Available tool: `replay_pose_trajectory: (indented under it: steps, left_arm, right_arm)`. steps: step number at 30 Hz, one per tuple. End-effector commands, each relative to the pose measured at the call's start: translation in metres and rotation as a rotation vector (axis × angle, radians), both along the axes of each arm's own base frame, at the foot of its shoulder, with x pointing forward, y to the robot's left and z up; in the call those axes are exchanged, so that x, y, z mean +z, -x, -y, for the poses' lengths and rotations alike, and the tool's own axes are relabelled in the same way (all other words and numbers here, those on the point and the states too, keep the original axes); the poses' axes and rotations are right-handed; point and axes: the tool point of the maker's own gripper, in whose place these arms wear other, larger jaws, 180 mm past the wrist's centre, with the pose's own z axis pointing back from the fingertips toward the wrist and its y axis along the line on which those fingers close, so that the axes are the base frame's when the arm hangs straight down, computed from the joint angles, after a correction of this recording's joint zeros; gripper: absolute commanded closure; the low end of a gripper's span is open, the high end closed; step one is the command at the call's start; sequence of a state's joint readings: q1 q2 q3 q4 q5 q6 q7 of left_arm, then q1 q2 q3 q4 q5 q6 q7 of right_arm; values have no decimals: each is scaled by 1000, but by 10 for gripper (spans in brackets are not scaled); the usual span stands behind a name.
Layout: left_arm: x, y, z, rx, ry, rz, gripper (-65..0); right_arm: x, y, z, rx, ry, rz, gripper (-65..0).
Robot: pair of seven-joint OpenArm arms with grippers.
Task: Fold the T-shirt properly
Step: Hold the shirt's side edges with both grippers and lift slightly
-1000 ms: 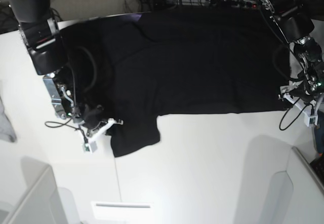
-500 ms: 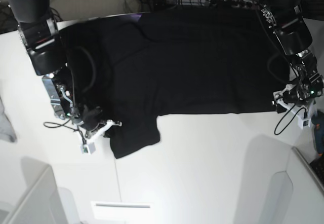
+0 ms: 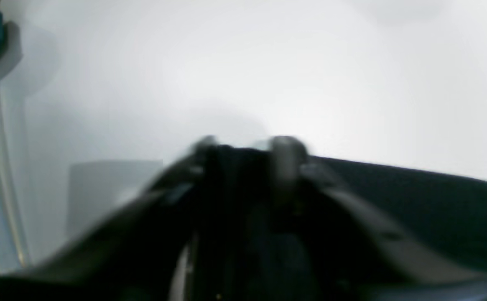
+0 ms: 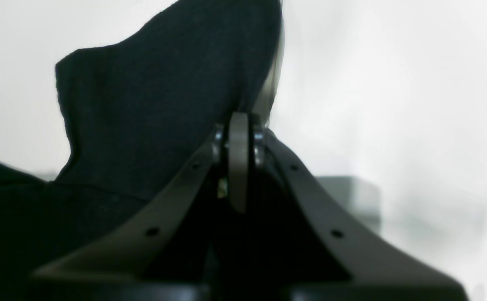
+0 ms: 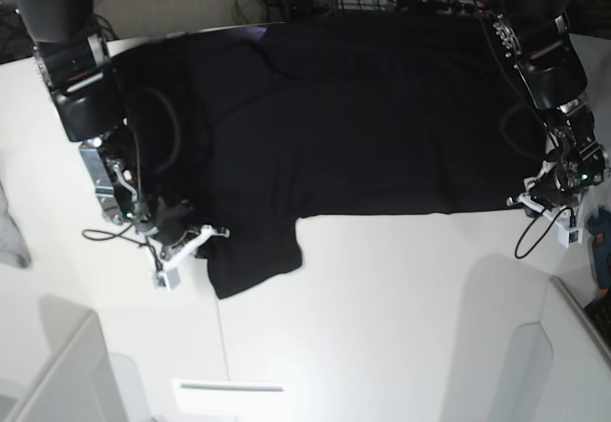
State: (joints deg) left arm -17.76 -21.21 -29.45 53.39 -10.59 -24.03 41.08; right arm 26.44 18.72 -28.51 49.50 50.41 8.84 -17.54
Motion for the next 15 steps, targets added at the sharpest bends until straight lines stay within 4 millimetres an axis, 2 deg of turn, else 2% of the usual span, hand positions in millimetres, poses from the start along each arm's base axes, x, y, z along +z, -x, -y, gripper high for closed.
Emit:
replay_pose_trajectory:
  steps: [1, 3, 8, 13, 15]
  left_arm:
    - [3, 1, -4, -5, -10, -16, -84]
    - [4, 1, -5, -4, -12, -16, 0]
    - [14, -5, -7, -8, -25, 11, 0]
    - [34, -8, -9, -24, -60, 30, 0]
    - [48, -11, -10, -35, -89, 46, 0]
  right_arm:
    - [23, -19, 2, -6, -11, 69, 0]
    - [26, -21, 2, -12, -14, 87, 0]
    - [29, -24, 3, -21, -20, 111, 0]
    - [31, -25, 4, -31, -25, 137, 0]
    - [33, -26, 11, -39, -16, 146, 0]
